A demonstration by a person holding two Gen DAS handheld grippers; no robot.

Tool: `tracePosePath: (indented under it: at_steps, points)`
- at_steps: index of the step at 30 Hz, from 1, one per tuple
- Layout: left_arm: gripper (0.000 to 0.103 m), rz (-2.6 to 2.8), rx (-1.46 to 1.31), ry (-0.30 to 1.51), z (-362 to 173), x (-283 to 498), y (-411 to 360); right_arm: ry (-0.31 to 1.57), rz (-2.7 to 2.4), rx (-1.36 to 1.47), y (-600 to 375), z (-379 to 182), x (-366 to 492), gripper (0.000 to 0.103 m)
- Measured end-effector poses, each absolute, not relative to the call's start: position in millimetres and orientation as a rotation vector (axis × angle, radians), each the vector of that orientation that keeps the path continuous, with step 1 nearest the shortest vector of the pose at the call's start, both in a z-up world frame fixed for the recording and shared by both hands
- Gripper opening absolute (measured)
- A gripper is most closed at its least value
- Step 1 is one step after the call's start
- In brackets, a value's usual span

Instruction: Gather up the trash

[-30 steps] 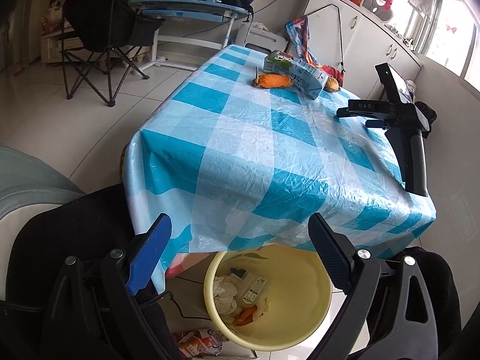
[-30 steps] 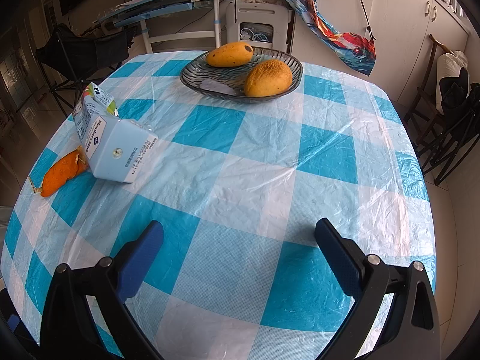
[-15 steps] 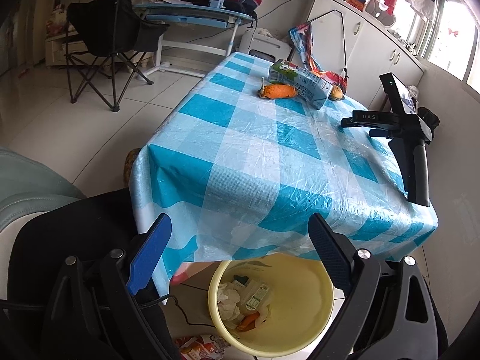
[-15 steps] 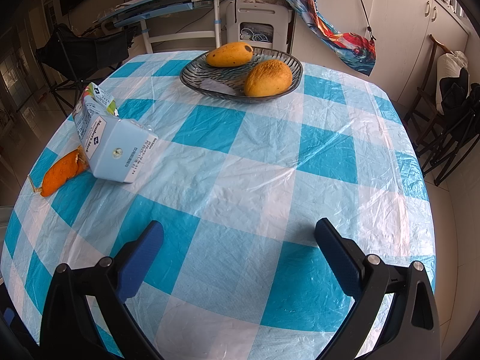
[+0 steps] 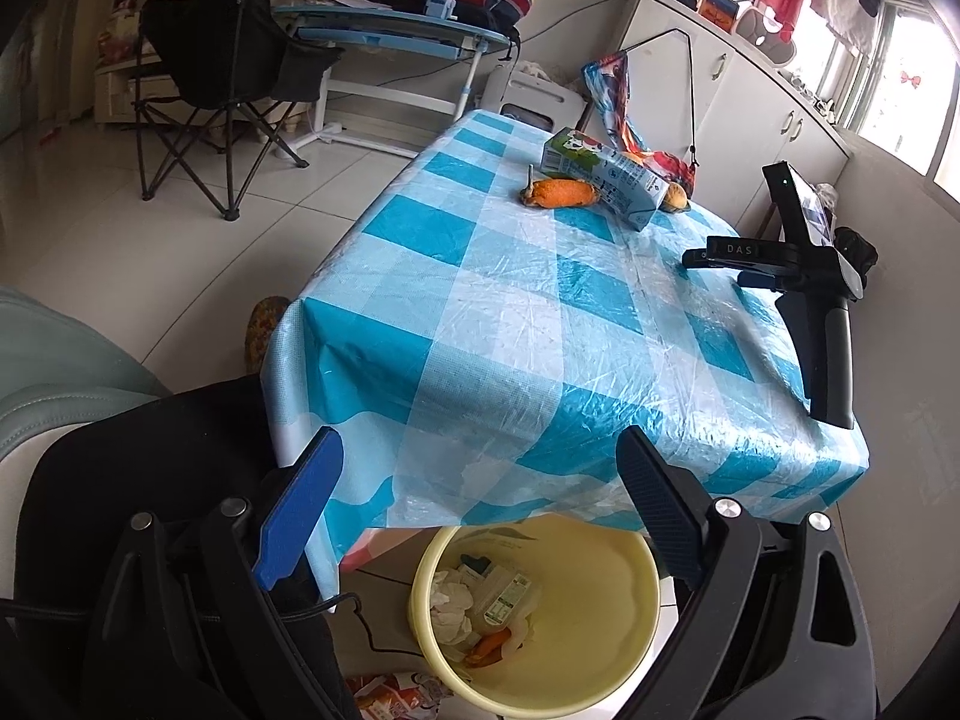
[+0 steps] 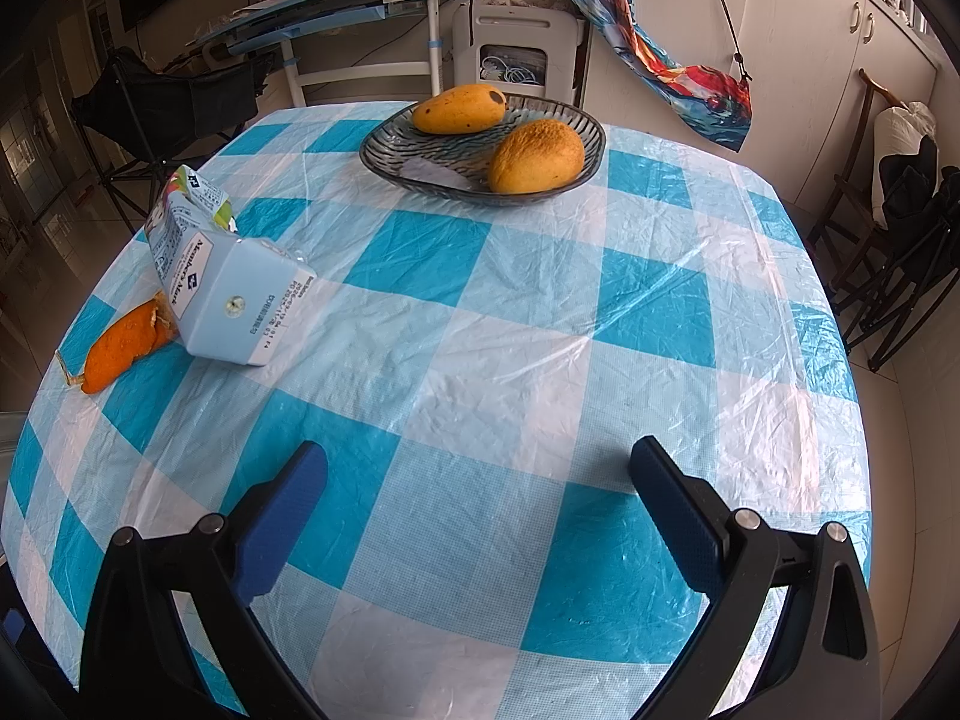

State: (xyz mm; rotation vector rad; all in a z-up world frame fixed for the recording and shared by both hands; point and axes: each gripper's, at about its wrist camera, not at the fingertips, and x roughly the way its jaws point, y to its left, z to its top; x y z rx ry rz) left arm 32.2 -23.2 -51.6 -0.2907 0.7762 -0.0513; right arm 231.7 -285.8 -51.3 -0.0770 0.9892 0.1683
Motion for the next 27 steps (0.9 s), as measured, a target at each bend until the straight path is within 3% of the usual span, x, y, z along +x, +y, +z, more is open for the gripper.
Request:
tracePosePath:
  at_steps: [27]
  points:
    - [0.089, -0.048, -0.295, 0.792, -55.2, 33.8, -23.2, 0.989, 0.169, -0.077, -286.0, -51.5, 231.9, 0.096]
